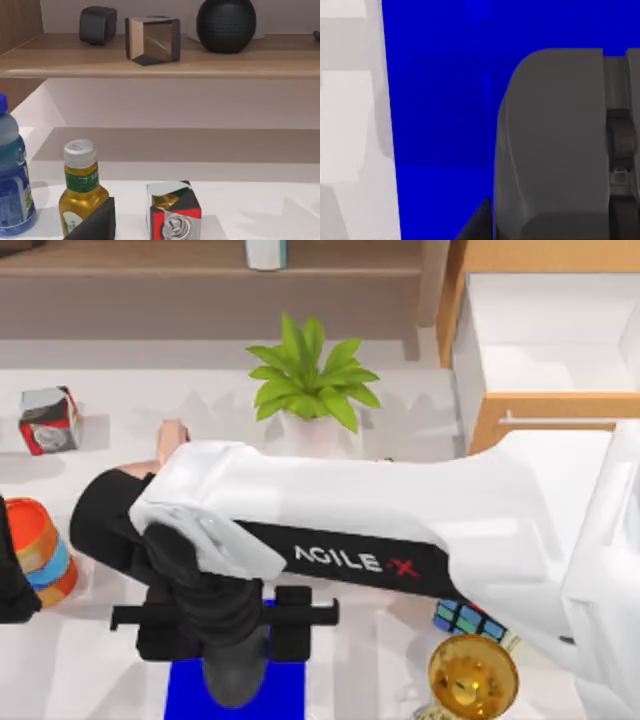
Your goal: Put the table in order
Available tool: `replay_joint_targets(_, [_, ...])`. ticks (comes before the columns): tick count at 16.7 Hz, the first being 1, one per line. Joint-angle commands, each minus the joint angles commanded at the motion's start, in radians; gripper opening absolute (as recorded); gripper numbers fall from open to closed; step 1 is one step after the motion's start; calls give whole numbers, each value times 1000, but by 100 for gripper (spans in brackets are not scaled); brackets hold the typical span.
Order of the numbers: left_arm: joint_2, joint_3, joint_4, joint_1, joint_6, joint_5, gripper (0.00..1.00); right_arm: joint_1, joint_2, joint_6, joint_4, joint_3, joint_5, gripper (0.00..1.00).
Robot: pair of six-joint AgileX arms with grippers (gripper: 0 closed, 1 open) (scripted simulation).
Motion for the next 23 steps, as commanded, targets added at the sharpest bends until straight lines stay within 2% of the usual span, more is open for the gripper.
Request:
replay_joint_targets(3, [0,0,0,0,0,0,100,0,0,0,0,0,0,98])
replay_joint_targets(4, [0,0,0,0,0,0,100,0,0,0,0,0,0,100])
replay_joint_targets(15, [0,0,0,0,0,0,100,10,-24,-26,22,-17,3,100])
replay_joint_targets(19, [0,0,0,0,0,0,100,27,-129,-189,187,-131,25,100])
replay_joint_targets(23, [0,0,0,0,0,0,100,3,-273,-466,494,-315,66,100])
